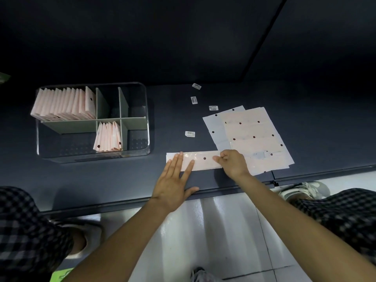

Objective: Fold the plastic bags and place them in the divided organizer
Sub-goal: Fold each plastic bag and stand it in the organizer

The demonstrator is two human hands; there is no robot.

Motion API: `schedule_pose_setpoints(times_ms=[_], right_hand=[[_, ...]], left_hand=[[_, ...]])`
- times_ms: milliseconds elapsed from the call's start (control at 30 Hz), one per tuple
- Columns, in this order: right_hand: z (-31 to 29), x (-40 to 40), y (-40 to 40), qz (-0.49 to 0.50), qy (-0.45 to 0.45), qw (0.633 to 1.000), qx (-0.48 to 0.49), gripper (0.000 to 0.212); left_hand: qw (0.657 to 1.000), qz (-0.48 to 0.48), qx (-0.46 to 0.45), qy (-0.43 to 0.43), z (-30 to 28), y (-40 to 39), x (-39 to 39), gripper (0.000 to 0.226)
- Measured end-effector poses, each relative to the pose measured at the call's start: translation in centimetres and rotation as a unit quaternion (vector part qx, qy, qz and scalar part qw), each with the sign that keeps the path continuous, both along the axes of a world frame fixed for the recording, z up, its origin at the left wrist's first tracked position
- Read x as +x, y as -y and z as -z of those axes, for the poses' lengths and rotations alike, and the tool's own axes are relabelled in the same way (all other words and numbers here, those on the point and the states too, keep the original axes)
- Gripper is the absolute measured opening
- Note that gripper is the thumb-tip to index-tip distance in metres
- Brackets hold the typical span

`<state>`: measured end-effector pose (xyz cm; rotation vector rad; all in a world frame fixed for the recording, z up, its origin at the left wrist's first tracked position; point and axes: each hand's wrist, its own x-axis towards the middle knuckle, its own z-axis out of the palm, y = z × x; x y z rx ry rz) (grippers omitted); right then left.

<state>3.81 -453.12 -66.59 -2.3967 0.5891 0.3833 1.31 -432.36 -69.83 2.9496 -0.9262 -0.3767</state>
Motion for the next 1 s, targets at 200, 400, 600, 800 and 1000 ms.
schedule_pose_setpoints(times_ms=[200, 400, 600, 800, 1000], right_hand=[[-0.8, -2.7, -3.3, -0.082, 0.232, 0.958, -0.149, 0.031], [0.7, -4.2, -6.6, -0.372, 0.123, 0.919, -0.044, 0.060], [1.3, -4.2, -2.1, -0.267, 0.081, 0.958, -0.070, 0.058], [-0.4, -0.9, -0.5, -0.200, 0.113, 0.969, -0.088, 0.034], [-1.9, 0.7, -1.0, -0.207, -0.003, 0.969, -0.133, 0.018]], left_hand=[[1.000, 0.008, 0.009, -0.006, -0.3, -0.4, -0.2, 0.076], [0.999, 0.014, 0.008, -0.028, -0.5, -0.5, 0.0, 0.071], [1.000, 0.018, 0.017, -0.014, -0.8, -0.4, 0.0, 0.076], [1.000, 0.021, 0.008, -0.018, -0.5, -0.7, 0.1, 0.079], [0.999, 0.035, 0.003, 0.003, -1.4, -1.5, 0.8, 0.082]])
